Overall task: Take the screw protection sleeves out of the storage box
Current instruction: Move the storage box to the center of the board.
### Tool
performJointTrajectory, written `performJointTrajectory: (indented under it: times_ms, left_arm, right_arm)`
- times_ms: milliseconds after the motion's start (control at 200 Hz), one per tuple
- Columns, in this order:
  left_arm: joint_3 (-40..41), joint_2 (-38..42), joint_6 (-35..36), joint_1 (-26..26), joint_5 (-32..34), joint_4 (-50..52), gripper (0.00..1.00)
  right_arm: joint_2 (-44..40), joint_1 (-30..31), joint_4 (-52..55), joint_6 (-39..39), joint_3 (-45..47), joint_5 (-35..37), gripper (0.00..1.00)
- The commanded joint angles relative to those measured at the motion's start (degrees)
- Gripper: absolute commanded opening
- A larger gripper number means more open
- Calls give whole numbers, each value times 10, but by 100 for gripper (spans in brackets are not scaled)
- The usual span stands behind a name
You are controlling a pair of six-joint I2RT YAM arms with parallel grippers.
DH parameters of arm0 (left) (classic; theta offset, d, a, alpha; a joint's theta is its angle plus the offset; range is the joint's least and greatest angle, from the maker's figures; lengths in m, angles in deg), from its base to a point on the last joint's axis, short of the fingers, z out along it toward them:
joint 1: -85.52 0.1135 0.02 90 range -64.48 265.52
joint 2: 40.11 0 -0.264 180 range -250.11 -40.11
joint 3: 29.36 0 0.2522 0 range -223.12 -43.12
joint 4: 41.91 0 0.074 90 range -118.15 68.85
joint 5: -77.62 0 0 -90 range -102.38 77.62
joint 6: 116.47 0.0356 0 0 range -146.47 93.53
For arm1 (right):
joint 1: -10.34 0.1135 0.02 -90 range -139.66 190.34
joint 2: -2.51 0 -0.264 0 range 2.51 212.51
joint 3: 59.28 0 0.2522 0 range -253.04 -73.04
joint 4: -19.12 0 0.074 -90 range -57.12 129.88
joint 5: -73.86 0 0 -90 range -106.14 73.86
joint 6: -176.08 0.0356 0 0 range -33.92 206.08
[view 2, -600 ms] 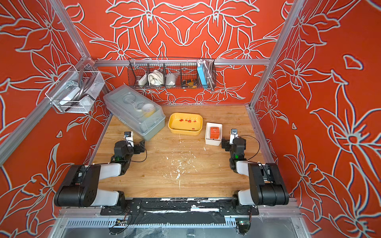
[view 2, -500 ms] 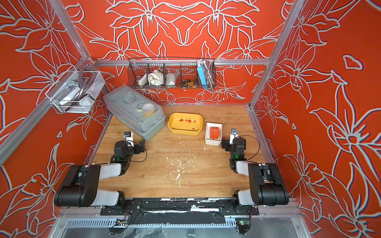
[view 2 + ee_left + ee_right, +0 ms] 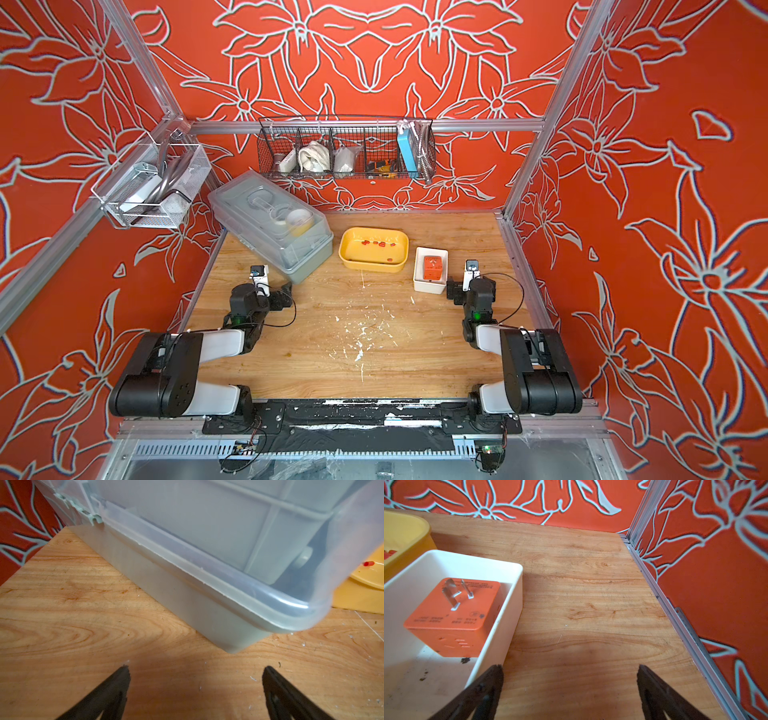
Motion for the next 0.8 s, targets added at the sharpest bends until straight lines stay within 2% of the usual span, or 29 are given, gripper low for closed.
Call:
performJointTrajectory:
  times_ms: [0,300,430,550,630,796]
  left_arm:
    - [-10,-4,-2,-2,3,0,99]
    - [-9,-4,-2,-2,3,0,98]
    - [-23,20,-10,1,14,42,98]
    - [-7,74,-19,20,-17,51,98]
    - [-26,133,-17,33,-31,137,98]
    - [-103,270,50,36,-67,372,98]
  right_arm:
    - [1,0,-9,2,4,3,99]
    - [-4,0,-9,4,2,3,99]
    - [-85,0,204,15,-79,8,99]
    - [-155,0,294,67,-111,55,99]
    - [-189,-2,392,67,-154,77,99]
    - [-224,-3,495,-28,-232,82,99]
